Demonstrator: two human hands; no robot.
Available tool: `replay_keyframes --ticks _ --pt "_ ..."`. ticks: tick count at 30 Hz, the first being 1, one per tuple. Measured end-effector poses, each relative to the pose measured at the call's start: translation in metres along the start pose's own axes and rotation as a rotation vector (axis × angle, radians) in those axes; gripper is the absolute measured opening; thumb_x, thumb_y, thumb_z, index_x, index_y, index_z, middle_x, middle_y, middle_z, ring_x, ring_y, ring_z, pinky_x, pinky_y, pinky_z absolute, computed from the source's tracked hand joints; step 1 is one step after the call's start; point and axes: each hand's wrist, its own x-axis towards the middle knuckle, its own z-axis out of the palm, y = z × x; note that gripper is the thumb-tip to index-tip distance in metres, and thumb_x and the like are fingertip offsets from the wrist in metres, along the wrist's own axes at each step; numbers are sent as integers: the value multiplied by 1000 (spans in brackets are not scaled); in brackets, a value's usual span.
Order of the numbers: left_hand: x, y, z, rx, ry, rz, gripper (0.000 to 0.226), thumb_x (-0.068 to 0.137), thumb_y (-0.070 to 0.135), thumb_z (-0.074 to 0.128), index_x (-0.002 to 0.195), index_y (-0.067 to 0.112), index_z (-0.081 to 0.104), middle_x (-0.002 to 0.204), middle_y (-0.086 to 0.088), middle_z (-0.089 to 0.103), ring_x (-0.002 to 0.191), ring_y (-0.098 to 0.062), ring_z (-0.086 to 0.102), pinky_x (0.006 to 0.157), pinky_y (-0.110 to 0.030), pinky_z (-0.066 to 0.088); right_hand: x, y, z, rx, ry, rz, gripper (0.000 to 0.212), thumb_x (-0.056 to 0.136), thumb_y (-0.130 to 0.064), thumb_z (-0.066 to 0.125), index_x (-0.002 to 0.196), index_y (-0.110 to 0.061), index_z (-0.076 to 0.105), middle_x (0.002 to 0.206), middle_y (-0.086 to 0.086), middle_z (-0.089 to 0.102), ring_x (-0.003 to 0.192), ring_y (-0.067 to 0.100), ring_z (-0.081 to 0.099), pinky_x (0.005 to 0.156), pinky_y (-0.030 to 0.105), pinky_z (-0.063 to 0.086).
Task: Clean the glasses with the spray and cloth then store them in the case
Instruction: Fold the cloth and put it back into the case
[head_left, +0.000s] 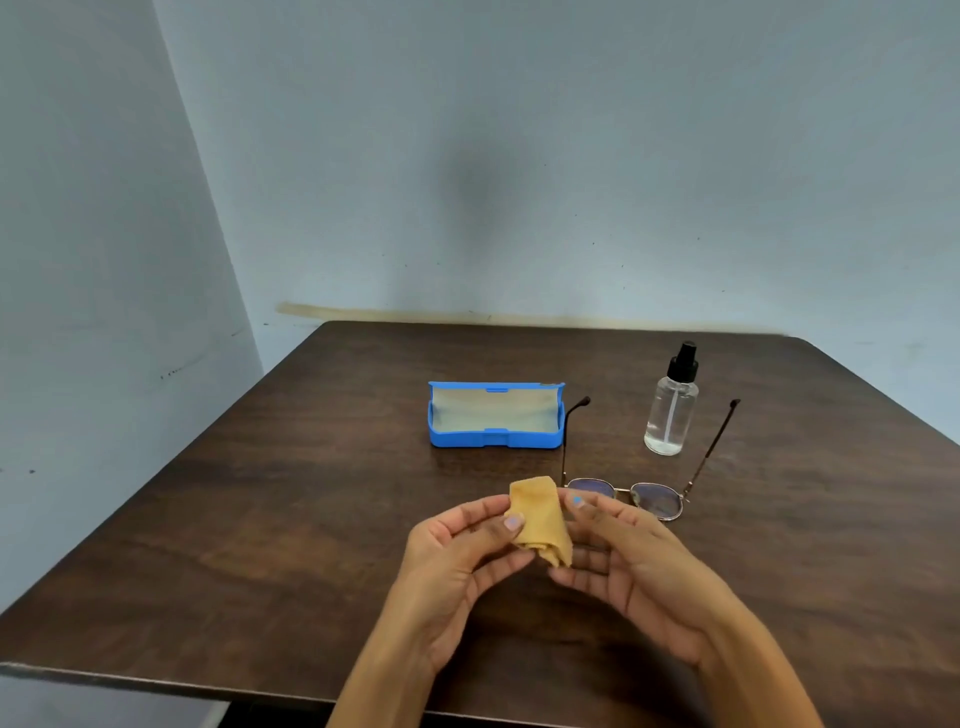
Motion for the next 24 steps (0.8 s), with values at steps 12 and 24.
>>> replay_keyframes --ticks 12,24 --pt "-6 -4 -18 -10 58 119 19 79 -4 61 98 -4 62 84 -15 72 75 -19 71 59 -24 56 8 -9 16 -384 141 52 20 69 -14 77 87 -7 71 74 3 67 66 10 64 58 25 56" --pt "-13 -11 -9 -21 267 291 9 80 -6 62 84 2 60 81 -13 69 74 -19 69 57 -26 57 20 -21 49 -1098 335 -421 8 79 -24 72 84 -31 73 78 -14 67 79 2 62 82 33 53"
